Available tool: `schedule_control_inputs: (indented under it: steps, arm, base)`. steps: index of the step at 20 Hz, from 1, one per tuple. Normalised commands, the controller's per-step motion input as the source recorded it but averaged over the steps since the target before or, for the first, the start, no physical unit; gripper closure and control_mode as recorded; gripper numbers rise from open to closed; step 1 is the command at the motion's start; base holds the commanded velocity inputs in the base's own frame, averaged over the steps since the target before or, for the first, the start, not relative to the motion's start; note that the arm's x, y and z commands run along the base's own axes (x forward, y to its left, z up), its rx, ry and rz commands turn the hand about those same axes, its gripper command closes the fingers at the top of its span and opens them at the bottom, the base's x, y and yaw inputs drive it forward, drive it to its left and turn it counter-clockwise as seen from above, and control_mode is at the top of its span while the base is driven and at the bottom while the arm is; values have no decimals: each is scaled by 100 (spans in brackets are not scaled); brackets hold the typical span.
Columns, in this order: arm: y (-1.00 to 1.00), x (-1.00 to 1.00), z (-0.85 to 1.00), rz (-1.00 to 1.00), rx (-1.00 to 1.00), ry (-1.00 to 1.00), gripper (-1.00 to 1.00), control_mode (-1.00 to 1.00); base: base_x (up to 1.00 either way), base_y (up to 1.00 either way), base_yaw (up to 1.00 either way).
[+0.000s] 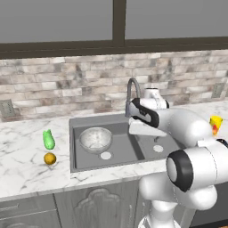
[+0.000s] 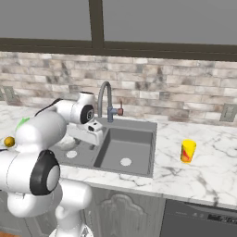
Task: Remove the lemon and corn from the sink. Then move the bowl and cup from the counter to the sink for washing.
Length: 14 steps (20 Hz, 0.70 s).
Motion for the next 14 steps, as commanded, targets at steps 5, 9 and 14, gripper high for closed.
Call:
schedule_control_inputs:
  steps: [5, 9, 14]
  arm:
    - [-36, -10, 11, 12, 0, -1, -100, -100]
    - [-36, -7, 11, 13, 0, -2, -100, -100]
    - [-36, -4, 8, 14, 1, -3, -100, -100]
  base:
    - [0, 0, 0]
    - [0, 0, 0]
    - [0, 0, 0]
